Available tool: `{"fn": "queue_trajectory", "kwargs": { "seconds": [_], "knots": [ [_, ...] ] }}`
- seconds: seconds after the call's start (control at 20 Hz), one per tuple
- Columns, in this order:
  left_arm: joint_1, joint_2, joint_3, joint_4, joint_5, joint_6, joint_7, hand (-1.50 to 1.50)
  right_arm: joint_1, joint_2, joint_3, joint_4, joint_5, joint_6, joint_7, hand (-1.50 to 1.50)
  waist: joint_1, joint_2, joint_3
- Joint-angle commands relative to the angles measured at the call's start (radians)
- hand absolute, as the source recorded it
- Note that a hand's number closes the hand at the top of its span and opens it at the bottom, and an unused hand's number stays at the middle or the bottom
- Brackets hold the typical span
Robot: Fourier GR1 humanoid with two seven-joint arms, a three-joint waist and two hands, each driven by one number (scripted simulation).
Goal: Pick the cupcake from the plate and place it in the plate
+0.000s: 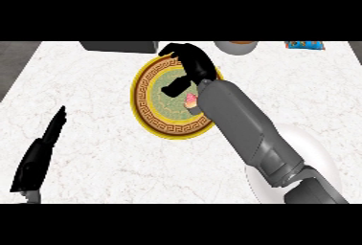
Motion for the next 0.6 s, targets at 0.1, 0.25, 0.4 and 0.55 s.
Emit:
{"fn": "queue_trajectory", "kwargs": {
  "seconds": [0.1,0.25,0.4,0.55],
  "knots": [
    [0.033,0.004,0.012,-0.036,0.009,-0.01,0.018,0.0,0.026,0.001,-0.095,-0.035,-0.124,-0.156,-0.117,-1.5,-0.017,-0.004,0.001],
    [0.01,-0.014,-0.003,-0.002,-0.02,0.013,0.014,0.0,0.007,0.001,-0.13,-0.018,-0.178,-0.245,-0.098,-1.5,-0.02,-0.003,0.001],
    [0.024,-0.033,-0.008,-0.05,-0.032,0.04,0.043,0.0,0.034,-0.052,-0.223,-0.009,-0.206,-0.209,-0.136,-1.5,-0.043,-0.008,0.001],
    [0.002,-0.018,0.011,0.001,-0.02,0.02,0.014,0.0,0.068,-0.108,-0.317,-0.016,-0.297,-0.117,-0.236,-1.5,-0.046,-0.004,0.001]
  ]
}}
